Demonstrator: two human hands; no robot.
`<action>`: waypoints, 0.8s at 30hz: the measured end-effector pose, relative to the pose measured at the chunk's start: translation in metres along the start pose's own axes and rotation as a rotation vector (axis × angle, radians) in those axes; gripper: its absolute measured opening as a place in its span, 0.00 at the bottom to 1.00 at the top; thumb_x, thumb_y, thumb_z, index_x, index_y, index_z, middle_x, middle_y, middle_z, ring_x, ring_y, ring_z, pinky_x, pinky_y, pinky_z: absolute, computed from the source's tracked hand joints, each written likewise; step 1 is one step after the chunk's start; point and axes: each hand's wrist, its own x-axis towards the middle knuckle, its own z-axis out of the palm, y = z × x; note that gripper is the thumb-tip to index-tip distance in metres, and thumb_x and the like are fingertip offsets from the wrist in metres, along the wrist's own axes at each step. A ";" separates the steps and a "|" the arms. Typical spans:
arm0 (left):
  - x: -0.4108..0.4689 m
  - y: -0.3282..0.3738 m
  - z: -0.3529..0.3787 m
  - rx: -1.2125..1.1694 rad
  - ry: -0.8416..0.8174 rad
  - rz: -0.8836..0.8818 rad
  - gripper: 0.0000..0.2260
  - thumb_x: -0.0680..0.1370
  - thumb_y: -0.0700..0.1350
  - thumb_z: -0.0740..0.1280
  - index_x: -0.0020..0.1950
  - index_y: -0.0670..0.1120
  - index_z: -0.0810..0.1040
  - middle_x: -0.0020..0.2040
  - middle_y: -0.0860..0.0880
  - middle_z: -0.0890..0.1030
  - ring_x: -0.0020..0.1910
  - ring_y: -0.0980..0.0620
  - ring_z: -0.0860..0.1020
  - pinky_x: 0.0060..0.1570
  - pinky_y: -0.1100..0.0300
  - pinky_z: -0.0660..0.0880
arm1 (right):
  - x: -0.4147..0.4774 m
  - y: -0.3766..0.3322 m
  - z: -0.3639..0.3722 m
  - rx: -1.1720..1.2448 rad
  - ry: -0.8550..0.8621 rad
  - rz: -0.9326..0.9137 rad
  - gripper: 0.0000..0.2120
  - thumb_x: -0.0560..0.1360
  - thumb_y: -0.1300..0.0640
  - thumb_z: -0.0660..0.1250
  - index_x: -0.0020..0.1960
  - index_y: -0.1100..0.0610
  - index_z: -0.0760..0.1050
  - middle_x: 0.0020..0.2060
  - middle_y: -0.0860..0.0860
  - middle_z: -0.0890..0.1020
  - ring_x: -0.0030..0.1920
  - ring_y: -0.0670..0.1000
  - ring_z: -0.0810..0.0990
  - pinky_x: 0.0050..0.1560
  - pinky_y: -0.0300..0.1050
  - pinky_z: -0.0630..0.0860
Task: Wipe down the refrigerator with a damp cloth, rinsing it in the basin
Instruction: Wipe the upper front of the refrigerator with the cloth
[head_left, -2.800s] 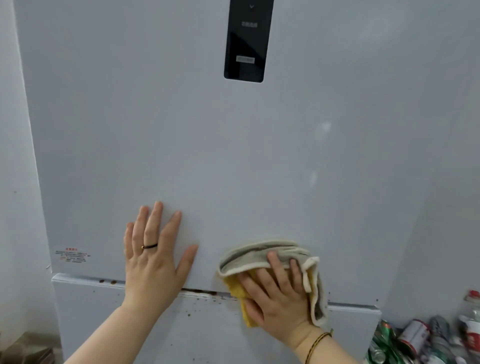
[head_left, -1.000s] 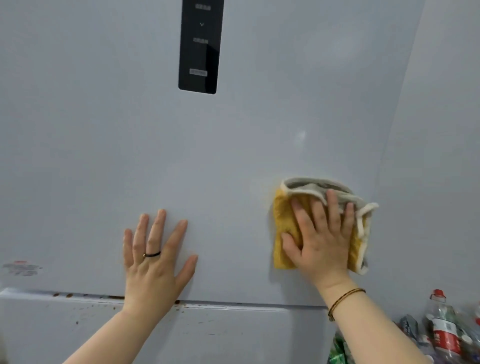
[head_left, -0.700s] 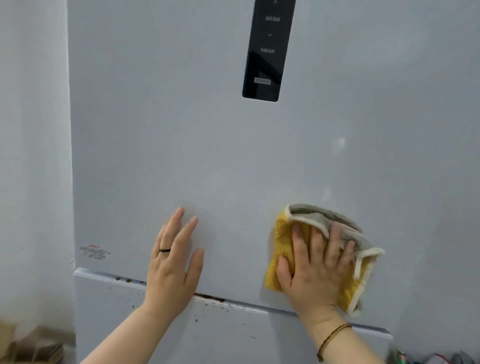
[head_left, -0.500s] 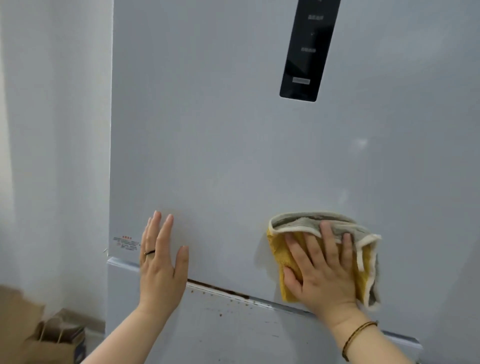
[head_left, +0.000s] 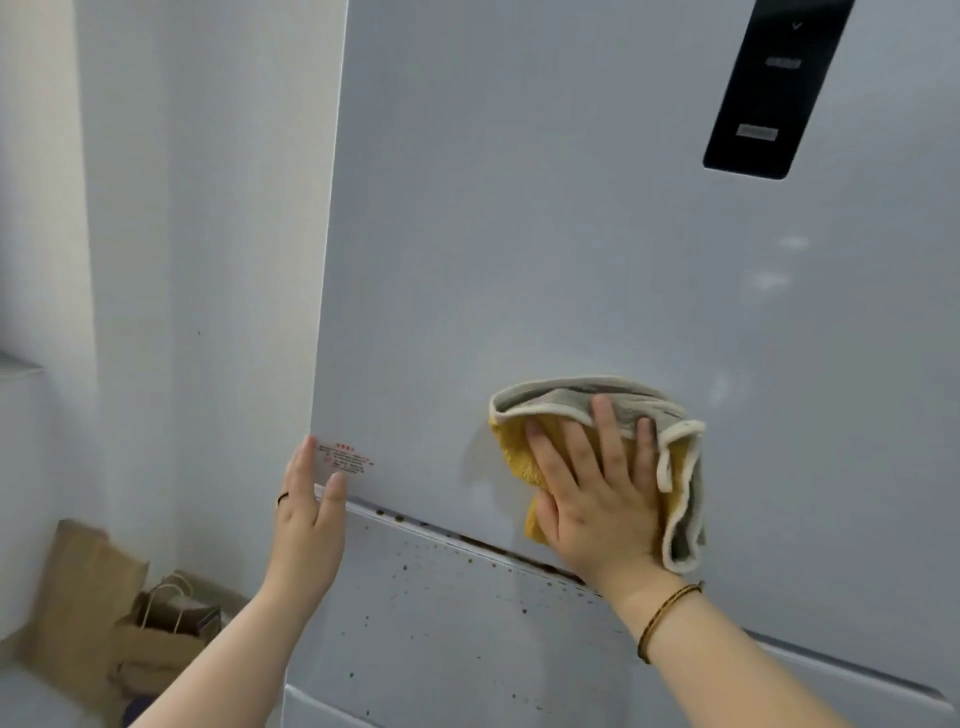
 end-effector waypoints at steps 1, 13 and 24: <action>0.001 -0.001 -0.002 -0.017 -0.012 -0.008 0.22 0.80 0.40 0.54 0.74 0.45 0.54 0.74 0.48 0.57 0.73 0.53 0.55 0.62 0.67 0.51 | 0.007 0.000 0.001 0.010 0.021 -0.001 0.25 0.69 0.52 0.56 0.65 0.52 0.64 0.62 0.53 0.66 0.75 0.54 0.41 0.73 0.57 0.38; 0.016 -0.025 -0.019 -0.261 -0.070 -0.141 0.18 0.81 0.38 0.52 0.70 0.45 0.64 0.69 0.48 0.67 0.69 0.50 0.64 0.66 0.57 0.59 | 0.094 -0.062 0.024 0.074 0.070 0.092 0.25 0.71 0.49 0.56 0.67 0.53 0.61 0.64 0.54 0.63 0.68 0.60 0.57 0.71 0.57 0.38; 0.024 -0.037 -0.031 -0.433 -0.135 -0.189 0.14 0.81 0.38 0.49 0.59 0.46 0.71 0.51 0.52 0.76 0.53 0.57 0.73 0.56 0.63 0.68 | 0.024 -0.153 0.046 0.310 -0.157 -0.194 0.28 0.68 0.57 0.54 0.68 0.56 0.61 0.68 0.51 0.70 0.74 0.55 0.43 0.71 0.55 0.45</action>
